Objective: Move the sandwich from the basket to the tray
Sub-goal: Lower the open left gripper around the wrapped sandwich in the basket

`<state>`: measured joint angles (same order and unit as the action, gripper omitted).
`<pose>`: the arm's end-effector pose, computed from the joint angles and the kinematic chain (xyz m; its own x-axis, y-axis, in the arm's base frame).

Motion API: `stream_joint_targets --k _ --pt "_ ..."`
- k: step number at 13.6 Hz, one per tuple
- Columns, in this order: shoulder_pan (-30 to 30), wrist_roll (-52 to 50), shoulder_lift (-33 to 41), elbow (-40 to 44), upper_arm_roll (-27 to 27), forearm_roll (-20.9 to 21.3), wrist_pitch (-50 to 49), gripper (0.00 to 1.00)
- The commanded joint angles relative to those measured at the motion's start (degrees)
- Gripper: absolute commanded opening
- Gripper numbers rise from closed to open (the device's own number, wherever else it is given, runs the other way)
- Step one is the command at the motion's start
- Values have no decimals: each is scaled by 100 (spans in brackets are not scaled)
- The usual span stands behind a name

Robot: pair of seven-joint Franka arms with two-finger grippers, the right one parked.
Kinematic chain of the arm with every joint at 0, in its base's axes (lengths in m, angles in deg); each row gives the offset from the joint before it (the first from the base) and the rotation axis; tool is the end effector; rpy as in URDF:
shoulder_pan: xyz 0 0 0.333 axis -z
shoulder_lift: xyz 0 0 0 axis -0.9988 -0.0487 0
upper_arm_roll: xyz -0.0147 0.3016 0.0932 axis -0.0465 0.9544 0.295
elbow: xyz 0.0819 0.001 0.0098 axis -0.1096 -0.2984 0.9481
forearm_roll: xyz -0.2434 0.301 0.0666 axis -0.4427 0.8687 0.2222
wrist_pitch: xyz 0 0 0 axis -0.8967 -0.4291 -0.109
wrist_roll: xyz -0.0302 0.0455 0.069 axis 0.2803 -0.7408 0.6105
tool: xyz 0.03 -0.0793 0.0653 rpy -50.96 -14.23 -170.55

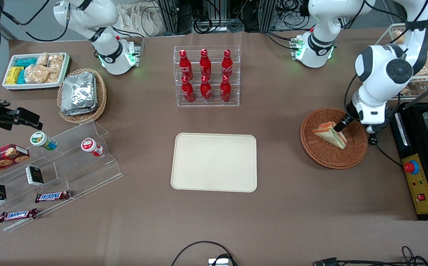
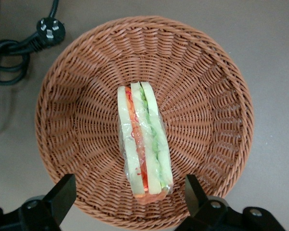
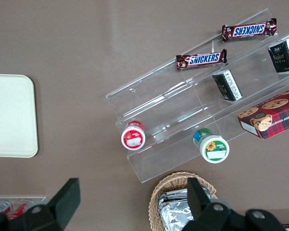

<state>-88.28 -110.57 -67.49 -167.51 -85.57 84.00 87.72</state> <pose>0.4574 -0.0128 0.3162 0.7174 0.6965 0.0136 0.6966 -0.7174 -0.0100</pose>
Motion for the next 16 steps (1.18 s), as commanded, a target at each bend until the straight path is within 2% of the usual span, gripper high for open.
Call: stream_joint_targets --k 1,16 --pt "10 -309 -165 -145 -21 61 411 100" --pt "98 -846 -948 -452 -47 70 1773 100"
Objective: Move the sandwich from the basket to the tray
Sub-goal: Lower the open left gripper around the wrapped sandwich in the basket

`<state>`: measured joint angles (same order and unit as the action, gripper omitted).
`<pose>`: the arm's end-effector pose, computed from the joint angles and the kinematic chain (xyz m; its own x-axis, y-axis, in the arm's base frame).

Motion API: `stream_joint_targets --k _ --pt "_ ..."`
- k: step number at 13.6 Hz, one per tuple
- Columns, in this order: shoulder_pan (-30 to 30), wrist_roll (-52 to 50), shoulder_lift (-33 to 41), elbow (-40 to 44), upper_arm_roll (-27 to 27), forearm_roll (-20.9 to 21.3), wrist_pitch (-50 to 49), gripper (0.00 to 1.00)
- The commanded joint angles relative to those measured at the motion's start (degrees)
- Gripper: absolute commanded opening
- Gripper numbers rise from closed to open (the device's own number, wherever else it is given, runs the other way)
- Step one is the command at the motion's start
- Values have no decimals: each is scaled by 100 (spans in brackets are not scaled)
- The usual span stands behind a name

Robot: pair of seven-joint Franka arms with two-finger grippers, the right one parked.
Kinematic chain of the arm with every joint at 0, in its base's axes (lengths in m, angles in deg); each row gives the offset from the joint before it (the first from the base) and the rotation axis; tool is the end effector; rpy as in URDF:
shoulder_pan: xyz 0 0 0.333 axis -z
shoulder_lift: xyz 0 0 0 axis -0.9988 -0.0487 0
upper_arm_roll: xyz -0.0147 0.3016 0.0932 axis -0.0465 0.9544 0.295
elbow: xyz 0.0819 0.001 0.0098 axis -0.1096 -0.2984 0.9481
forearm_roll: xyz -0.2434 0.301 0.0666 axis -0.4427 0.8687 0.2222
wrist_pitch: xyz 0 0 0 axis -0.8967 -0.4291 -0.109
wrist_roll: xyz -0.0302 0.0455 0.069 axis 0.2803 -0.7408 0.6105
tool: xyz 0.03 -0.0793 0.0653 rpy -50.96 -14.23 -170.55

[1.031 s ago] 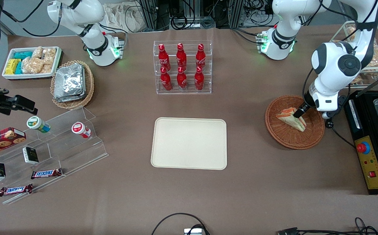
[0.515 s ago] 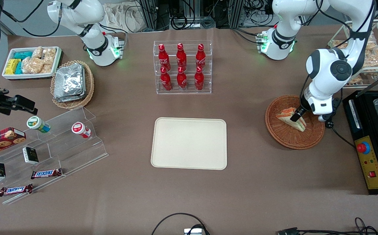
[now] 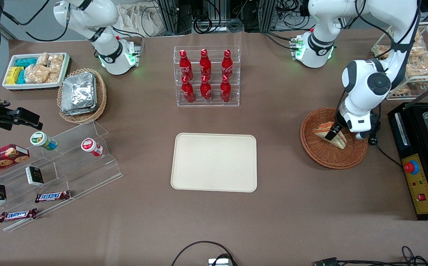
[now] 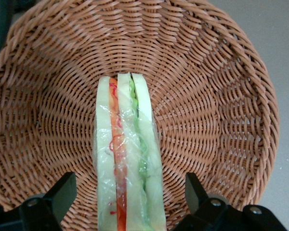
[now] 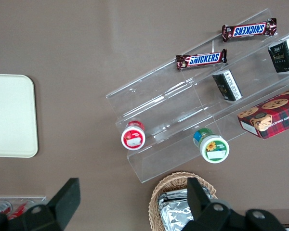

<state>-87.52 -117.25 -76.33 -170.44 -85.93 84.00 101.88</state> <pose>0.4562 -0.0227 0.2484 0.6477 0.7612 0.0313 0.7606 -0.6485 0.0317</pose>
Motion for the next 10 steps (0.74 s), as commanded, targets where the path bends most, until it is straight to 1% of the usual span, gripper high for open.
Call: stream_joint_targets --k 1,2,3,5,6,7,8,9,10 --pt "23 -178 -125 -160 -11 70 436 100" --pt "23 -178 -143 -160 -11 79 463 100" --pt "23 -178 -152 -160 -3 87 463 98" --pt "31 -169 -161 -160 -11 96 472 81" --pt "31 -169 -161 -160 -11 96 472 71" --pt "31 -169 -161 -160 -11 96 472 59" --pt "31 -169 -170 -160 -11 96 472 50" --pt "31 -160 -179 -151 -11 105 480 44" --pt "31 -134 -179 -151 -11 114 489 43"
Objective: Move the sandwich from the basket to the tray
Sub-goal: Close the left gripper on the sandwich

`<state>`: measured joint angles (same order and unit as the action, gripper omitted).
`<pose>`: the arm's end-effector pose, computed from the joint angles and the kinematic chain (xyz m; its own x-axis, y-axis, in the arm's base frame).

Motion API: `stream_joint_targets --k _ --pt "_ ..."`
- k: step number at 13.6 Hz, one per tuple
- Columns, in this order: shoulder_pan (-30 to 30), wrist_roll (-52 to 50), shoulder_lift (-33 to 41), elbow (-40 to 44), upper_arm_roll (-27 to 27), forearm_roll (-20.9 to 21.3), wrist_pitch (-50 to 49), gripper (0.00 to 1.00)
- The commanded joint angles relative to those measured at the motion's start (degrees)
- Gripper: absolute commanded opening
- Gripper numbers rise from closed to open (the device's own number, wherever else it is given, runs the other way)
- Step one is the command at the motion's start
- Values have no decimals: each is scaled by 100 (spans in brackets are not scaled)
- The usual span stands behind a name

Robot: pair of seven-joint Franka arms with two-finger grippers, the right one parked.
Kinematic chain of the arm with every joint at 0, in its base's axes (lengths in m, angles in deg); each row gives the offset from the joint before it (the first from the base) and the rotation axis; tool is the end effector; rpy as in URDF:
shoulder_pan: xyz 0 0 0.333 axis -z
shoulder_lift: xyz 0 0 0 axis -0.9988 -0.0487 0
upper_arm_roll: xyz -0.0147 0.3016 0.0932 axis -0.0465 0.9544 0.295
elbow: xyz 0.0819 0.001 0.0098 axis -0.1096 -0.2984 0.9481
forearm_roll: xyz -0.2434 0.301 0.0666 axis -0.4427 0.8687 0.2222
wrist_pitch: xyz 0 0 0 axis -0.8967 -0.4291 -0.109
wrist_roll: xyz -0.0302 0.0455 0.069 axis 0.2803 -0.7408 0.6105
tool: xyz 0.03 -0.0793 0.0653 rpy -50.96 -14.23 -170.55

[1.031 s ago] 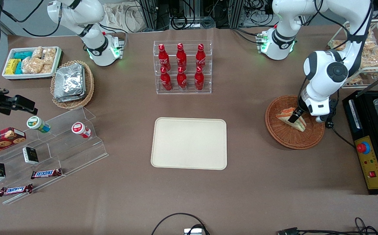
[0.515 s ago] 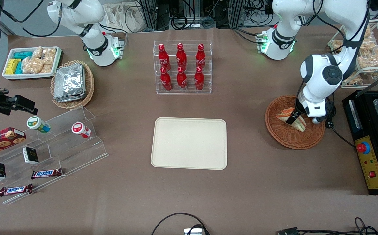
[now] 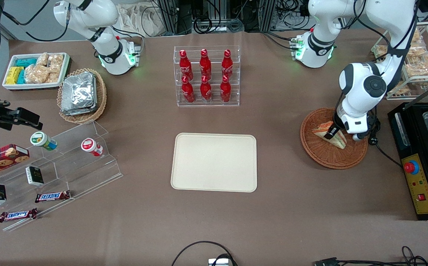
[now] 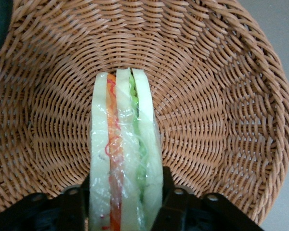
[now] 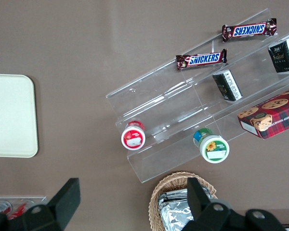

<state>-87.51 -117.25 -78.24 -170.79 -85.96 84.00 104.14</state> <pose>0.4548 -0.0232 0.2348 0.6484 0.7607 0.0293 0.7600 -0.6491 0.0332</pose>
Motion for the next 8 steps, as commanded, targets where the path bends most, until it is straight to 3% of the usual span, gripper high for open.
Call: stream_joint_targets --k 1,5,8 --pt "39 -72 21 -116 -8 113 255 39" --pt "276 42 248 -55 -8 122 -7 36" --pt "259 962 705 41 -8 122 -771 36"
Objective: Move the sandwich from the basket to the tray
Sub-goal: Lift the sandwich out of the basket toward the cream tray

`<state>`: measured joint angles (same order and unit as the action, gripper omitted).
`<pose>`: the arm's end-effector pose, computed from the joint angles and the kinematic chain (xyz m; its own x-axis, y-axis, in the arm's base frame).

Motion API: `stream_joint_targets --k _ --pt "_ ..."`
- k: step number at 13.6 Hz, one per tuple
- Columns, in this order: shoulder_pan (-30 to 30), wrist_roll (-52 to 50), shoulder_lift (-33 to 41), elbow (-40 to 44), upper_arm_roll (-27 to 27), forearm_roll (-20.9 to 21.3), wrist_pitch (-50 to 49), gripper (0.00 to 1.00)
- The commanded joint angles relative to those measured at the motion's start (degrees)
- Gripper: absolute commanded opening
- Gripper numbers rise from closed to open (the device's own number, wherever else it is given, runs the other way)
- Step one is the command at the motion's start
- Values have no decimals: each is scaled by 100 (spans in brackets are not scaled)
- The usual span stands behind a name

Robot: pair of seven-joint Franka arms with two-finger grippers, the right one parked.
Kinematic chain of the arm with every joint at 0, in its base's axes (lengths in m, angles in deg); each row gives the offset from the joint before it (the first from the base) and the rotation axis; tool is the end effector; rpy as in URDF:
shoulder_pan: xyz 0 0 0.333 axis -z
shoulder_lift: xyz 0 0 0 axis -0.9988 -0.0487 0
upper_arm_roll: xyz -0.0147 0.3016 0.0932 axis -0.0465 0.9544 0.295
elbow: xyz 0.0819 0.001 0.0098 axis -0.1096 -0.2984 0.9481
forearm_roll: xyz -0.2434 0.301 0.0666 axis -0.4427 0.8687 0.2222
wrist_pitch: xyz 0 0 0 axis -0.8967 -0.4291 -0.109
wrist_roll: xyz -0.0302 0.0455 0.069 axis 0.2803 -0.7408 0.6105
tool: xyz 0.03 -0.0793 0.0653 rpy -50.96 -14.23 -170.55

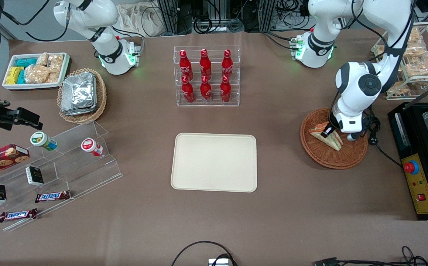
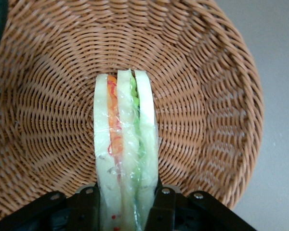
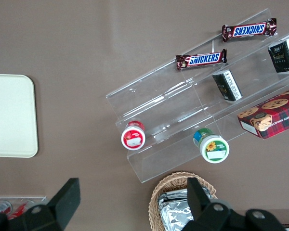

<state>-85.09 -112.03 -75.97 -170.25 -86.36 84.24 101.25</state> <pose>0.4552 -0.0456 0.2515 0.7506 0.6598 0.0347 0.6593 -0.7514 0.0262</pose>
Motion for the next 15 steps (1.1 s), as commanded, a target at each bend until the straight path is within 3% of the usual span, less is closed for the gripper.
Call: stream_joint_targets --k 1,4,10,15 --pt "17 643 566 14 32 98 -598 36" --pt "17 1521 803 207 32 98 -1010 36" --pt "70 3631 542 2059 -38 54 -3294 36" --pt "105 3687 260 2790 -581 2 -3411 35"
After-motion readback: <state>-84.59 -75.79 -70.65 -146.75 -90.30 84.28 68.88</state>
